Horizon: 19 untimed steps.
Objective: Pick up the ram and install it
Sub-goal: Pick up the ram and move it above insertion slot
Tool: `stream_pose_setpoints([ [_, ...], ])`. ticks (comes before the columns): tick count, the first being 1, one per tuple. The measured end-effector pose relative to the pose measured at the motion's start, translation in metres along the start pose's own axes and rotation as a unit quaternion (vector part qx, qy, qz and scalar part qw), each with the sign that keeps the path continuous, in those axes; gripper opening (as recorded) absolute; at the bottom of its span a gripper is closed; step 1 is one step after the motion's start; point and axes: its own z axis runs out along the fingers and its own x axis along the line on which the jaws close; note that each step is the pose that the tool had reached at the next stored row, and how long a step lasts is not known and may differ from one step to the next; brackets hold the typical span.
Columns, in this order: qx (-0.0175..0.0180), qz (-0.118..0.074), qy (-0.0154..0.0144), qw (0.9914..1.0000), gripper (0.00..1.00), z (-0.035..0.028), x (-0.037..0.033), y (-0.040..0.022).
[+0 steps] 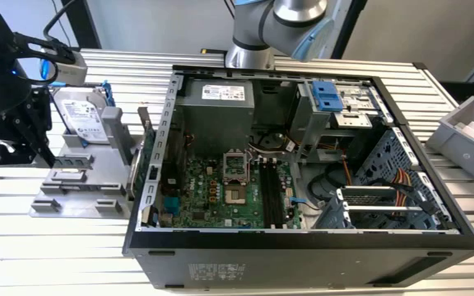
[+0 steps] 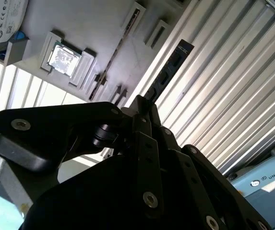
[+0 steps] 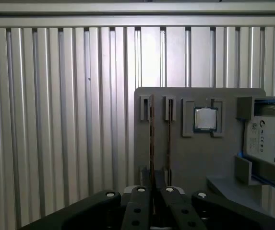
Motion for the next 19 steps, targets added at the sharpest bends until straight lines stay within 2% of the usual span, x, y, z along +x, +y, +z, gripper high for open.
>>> stream_pose_setpoints([
  [19,0.0,0.0,0.0,1.0,0.0,-0.0284,-0.0005,0.0002],
])
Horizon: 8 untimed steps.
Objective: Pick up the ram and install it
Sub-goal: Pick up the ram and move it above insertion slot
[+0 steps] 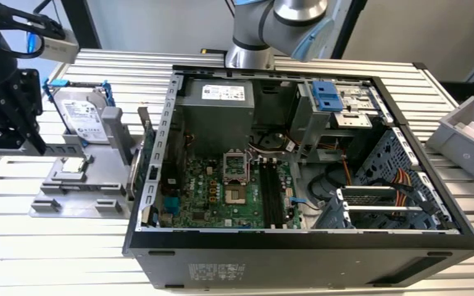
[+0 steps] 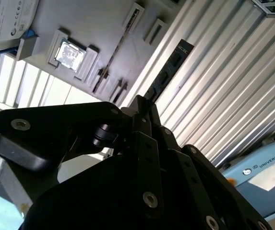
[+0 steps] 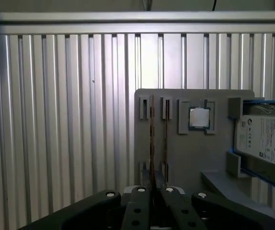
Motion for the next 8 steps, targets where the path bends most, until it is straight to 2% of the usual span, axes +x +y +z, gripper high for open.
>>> stream_pose_setpoints([
  [8,0.0,0.0,0.0,1.0,0.0,-0.0122,-0.0002,0.0],
])
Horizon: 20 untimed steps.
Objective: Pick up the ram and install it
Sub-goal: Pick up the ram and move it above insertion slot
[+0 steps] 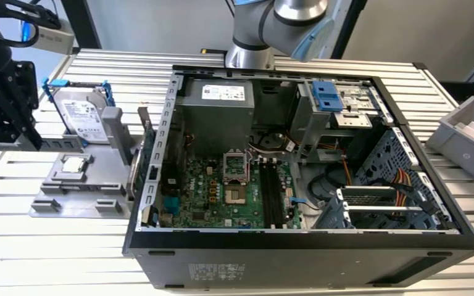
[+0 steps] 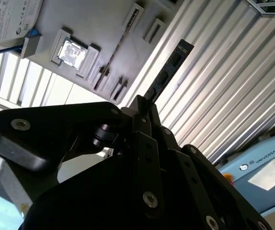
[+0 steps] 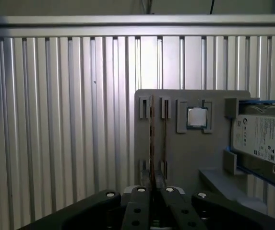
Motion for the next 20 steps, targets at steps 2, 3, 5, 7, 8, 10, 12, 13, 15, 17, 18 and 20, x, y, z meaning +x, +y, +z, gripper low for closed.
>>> stream_pose_setpoints([
  [2,0.0,0.0,0.0,1.0,0.0,-0.0029,-0.0001,0.0],
  [3,0.0,0.0,0.0,1.0,0.0,-0.0043,-0.0001,0.0],
  [5,0.0,0.0,0.0,1.0,0.0,-0.0072,-0.0001,0.0],
  [7,0.0,0.0,0.0,1.0,0.0,-0.01,-0.0002,0.0001],
  [8,0.0,0.0,0.0,1.0,0.0,-0.0112,-0.0002,0.0001],
  [10,0.0,0.0,0.0,1.0,0.0,-0.0135,-0.0003,0.0001],
  [12,0.0,0.0,0.0,1.0,0.0,-0.0158,-0.0003,0.0001],
  [13,0.0,0.0,0.0,1.0,0.0,-0.017,-0.0003,0.0001],
  [15,0.0,0.0,0.0,1.0,0.0,-0.0197,-0.0004,0.0001],
  [17,0.0,0.0,0.0,1.0,0.0,-0.0225,-0.0004,0.0001],
  [18,0.0,0.0,0.0,1.0,0.0,-0.0238,-0.0004,0.0001],
  [20,0.0001,0.0,-0.0001,1.0,0.0,-0.0258,-0.0004,0.0002],
])
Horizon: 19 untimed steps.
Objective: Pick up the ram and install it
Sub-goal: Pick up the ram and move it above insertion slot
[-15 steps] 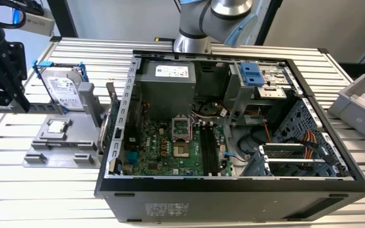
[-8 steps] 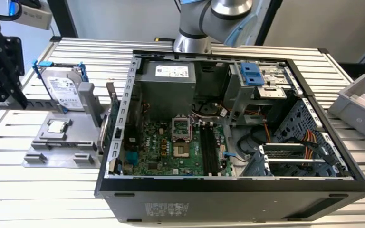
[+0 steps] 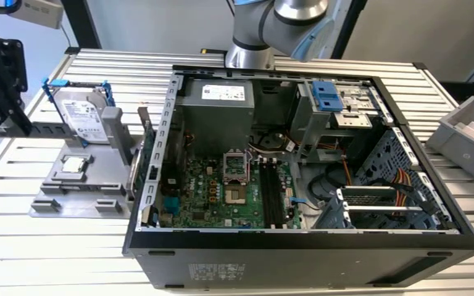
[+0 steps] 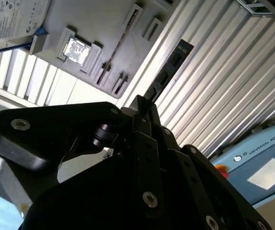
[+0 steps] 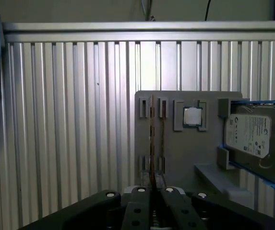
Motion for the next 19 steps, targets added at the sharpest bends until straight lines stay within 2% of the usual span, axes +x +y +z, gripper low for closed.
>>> stream_pose_setpoints([
  [4,0.0,0.0,0.0,1.0,0.0,-0.0027,0.0,0.0],
  [12,0.0,0.0,0.0001,1.0,0.0,-0.0028,-0.0001,0.0],
  [19,0.0,0.0,0.0,1.0,0.0,-0.0028,-0.0002,-0.0039],
])
